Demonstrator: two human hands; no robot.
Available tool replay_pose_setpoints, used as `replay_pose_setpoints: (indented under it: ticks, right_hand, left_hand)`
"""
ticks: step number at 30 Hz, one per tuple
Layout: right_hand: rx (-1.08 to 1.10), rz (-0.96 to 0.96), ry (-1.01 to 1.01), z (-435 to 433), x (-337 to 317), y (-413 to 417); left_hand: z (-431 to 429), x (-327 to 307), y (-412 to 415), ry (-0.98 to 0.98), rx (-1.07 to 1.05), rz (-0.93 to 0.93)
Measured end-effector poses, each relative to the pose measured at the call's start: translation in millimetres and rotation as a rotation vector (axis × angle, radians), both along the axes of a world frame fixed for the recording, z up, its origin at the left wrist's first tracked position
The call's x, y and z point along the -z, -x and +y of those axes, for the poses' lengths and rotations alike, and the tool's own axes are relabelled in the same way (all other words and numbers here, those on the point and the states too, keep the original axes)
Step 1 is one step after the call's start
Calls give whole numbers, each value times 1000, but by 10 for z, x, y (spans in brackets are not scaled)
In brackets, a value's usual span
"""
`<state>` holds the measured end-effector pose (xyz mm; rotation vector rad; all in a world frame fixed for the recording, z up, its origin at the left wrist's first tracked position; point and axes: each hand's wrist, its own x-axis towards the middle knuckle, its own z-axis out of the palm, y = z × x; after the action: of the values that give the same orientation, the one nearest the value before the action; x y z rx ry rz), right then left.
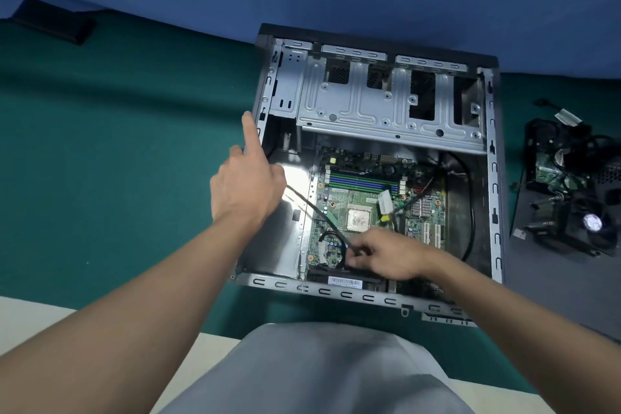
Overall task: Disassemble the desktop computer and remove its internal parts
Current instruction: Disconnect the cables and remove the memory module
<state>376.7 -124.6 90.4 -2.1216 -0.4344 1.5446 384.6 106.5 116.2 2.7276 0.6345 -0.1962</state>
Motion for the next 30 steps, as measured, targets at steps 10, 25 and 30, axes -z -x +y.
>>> replay_pose_setpoints:
  ticks: [10,25,30]
  right_hand:
    - [-169,-266,389,-248,-219,-98]
    - [497,-754,221,-315,-4,-519]
    - [328,-732,297,-297,110,-552]
  left_hand:
    - [-11,-30,-4,-12,7,9]
    - [-211,-22,109,-298,625,-223]
    - [-577,232,-4,18,580,133]
